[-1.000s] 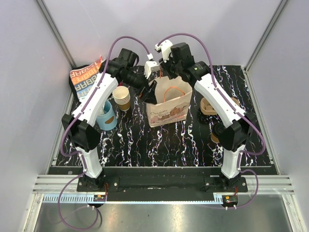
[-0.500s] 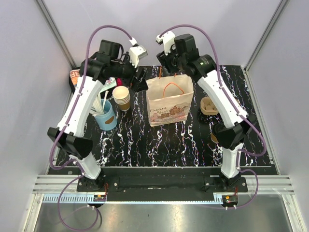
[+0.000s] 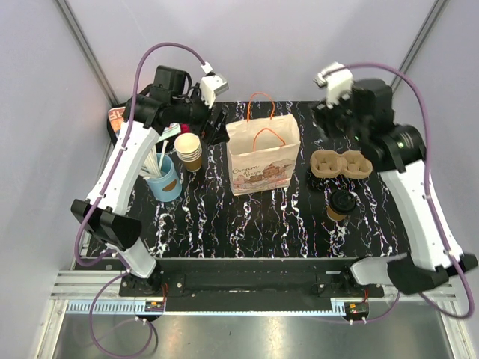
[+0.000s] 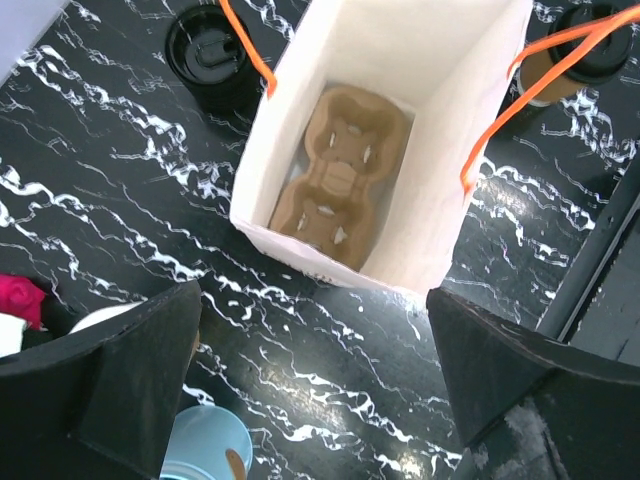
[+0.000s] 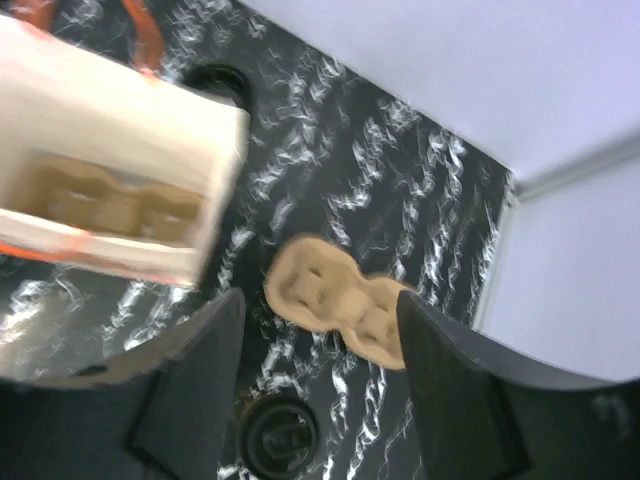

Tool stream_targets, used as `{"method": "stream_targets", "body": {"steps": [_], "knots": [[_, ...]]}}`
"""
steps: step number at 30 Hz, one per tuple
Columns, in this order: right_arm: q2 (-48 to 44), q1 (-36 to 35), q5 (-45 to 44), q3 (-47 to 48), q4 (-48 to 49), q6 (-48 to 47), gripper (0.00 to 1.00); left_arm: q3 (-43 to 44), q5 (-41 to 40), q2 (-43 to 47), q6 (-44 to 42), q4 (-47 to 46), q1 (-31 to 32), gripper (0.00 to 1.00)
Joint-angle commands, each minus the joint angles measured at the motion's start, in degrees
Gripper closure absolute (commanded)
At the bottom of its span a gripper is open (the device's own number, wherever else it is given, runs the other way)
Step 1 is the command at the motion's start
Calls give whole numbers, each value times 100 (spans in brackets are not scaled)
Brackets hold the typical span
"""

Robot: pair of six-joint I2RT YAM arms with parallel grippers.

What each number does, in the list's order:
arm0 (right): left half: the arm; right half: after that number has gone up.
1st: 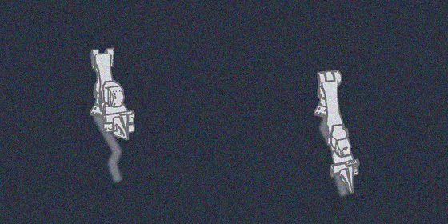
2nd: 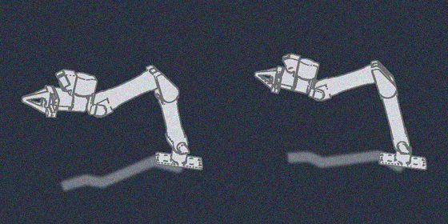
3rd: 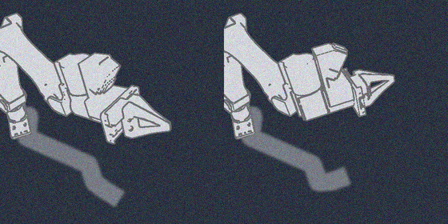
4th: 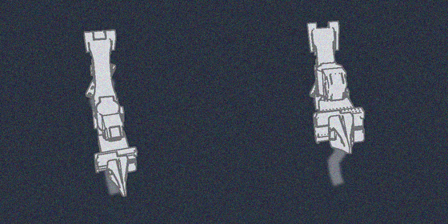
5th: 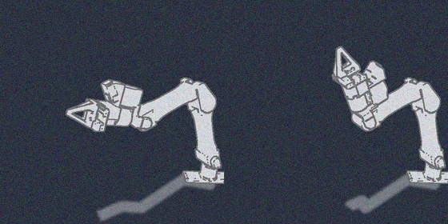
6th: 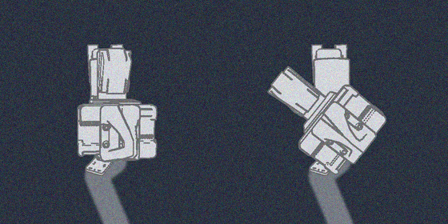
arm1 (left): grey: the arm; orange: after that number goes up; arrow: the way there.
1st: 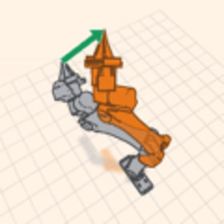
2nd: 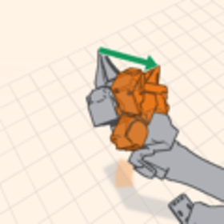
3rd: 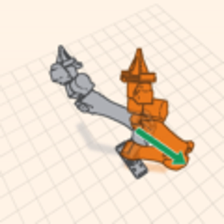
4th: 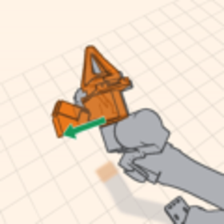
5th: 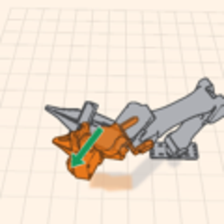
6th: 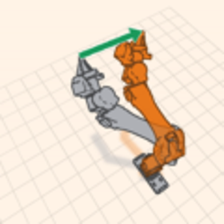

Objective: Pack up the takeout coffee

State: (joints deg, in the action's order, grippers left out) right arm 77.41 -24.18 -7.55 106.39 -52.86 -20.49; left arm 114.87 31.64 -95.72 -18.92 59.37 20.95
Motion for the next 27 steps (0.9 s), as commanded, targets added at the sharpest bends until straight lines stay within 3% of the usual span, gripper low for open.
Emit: {"method": "stream_targets", "body": {"steps": [1,5,12,20,27], "knots": [[-620,755,-195,-1504,-128,-306,34,-149,62,396,-103,-330,-3,1],[-1297,1731,314,-2884,-154,-604,41,-342,88,545,-103,-348,-3,1],[-1913,2110,729,-4572,56,-904,49,-422,141,572,-59,-356,-3,1],[-1703,2620,877,-5435,829,-1203,57,-527,88,590,-103,-277,-3,1],[-1290,2981,1185,-5418,1340,-1203,60,-536,115,555,-86,-277,-3,1]]}}
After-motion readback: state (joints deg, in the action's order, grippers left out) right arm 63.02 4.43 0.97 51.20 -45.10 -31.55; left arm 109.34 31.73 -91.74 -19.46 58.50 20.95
